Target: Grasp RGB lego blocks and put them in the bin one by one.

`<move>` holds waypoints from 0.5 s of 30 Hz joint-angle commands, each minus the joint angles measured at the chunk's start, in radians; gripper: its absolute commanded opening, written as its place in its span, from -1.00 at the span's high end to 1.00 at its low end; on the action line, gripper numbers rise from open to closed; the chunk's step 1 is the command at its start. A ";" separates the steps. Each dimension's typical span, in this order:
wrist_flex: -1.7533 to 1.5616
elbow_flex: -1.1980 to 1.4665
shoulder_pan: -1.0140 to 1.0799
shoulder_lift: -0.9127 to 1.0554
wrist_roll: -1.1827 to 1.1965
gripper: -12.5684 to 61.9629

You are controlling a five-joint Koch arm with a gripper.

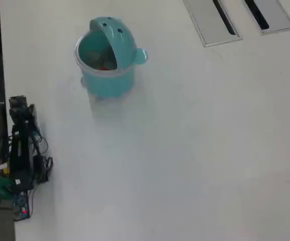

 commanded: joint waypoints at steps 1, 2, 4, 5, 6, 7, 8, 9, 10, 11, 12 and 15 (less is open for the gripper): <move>0.005 -0.037 -0.020 0.072 -0.071 -0.20; 0.005 -0.029 -0.029 0.072 -0.086 -0.20; 0.005 -0.020 -0.038 0.067 -0.126 -0.20; 0.006 -0.017 -0.041 0.066 -0.141 -0.20; 0.006 -0.011 -0.044 0.061 -0.161 -0.20; 0.006 -0.003 -0.048 0.058 -0.176 -0.20; 0.006 0.005 -0.051 0.057 -0.192 -0.20; 0.006 0.014 -0.054 0.055 -0.207 -0.20; 0.006 0.023 -0.054 0.051 -0.216 -0.20; 0.012 0.026 -0.054 0.043 -0.236 -0.20; 0.017 0.028 -0.054 0.032 -0.253 -0.20; 0.032 0.034 -0.051 0.003 -0.288 -0.20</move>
